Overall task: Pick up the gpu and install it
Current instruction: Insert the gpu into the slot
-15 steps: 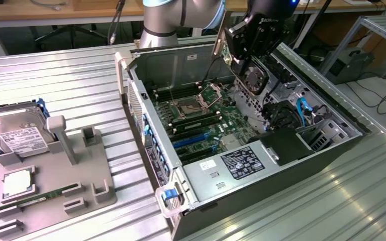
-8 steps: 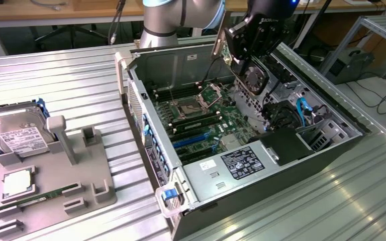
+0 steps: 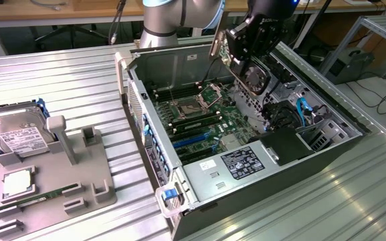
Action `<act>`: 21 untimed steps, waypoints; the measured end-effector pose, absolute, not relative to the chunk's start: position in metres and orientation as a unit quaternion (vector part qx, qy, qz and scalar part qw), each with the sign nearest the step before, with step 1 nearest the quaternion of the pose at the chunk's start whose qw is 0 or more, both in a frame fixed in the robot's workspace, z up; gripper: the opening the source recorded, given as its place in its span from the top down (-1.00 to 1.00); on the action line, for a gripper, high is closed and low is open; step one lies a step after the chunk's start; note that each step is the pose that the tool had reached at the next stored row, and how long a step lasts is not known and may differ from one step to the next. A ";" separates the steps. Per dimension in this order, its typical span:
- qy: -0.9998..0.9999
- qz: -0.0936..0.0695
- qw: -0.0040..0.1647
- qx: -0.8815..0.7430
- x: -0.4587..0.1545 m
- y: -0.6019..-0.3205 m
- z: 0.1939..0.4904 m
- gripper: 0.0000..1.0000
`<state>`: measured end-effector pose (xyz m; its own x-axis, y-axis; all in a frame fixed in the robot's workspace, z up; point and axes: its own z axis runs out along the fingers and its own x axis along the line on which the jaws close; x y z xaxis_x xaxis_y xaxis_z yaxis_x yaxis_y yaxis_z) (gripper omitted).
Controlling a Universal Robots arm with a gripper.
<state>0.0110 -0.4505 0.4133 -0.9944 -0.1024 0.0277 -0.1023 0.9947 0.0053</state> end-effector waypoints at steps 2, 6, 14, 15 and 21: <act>-0.998 -0.002 0.014 0.057 0.011 -0.451 0.413 0.44; -0.997 -0.002 0.014 0.074 0.011 -0.451 0.413 0.44; -0.994 -0.001 0.014 0.109 0.011 -0.451 0.413 0.44; -0.993 -0.001 0.014 0.113 0.011 -0.451 0.413 0.44; -0.991 -0.001 0.014 0.131 0.011 -0.451 0.413 0.44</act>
<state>0.0108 -0.4505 0.4131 -0.9651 -0.2604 0.0278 -0.2603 0.9655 0.0053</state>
